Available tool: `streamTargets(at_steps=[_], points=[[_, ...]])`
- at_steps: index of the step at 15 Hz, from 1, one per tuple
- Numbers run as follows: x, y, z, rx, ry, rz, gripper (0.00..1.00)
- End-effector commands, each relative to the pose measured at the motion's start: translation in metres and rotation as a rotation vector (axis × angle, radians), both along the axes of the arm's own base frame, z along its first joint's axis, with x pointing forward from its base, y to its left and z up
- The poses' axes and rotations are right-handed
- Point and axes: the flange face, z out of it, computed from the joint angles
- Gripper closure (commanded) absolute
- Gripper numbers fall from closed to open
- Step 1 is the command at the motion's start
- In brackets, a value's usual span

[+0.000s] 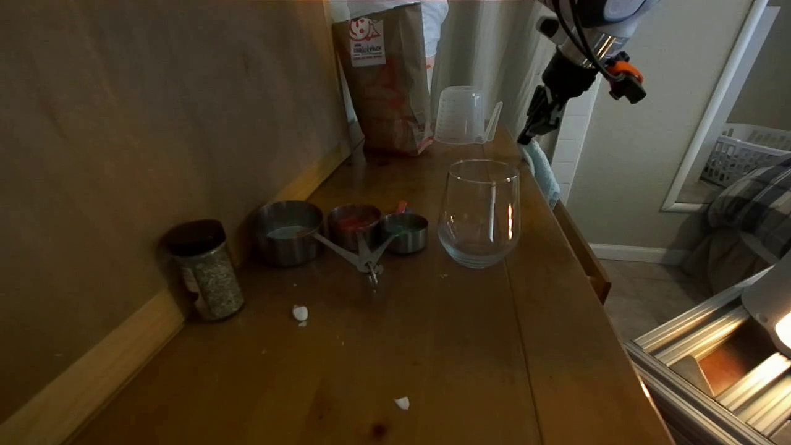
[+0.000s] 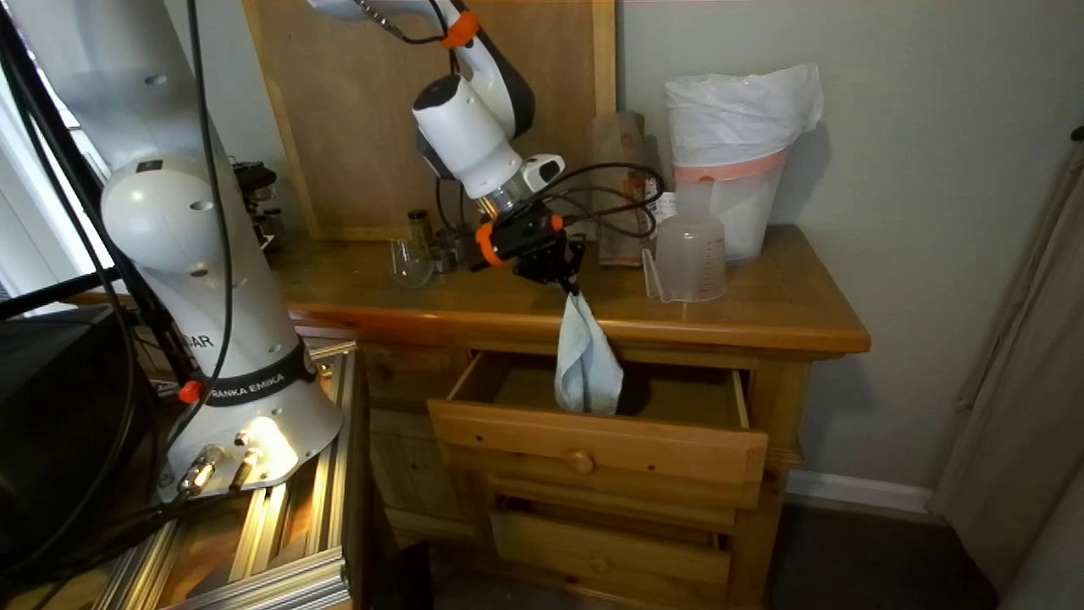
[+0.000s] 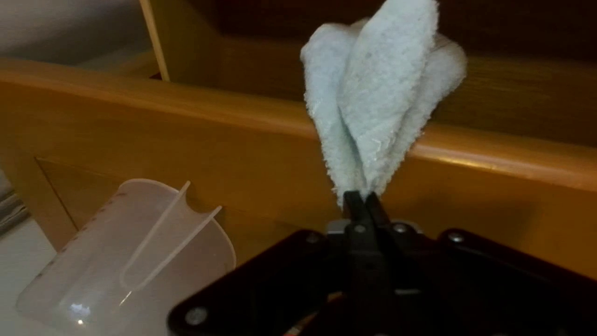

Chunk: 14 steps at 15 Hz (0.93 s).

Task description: Open the topmost drawer on the right and remove the towel from the drawer then close the drawer.

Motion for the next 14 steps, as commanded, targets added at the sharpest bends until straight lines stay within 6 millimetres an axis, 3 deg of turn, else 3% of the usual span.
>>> streamTargets(at_steps=[1, 14], points=[[-0.009, 0.023, 0.015, -0.022, -0.029, 0.018, 1.0], [-0.002, 0.073, 0.03, 0.026, -0.077, 0.211, 0.98]])
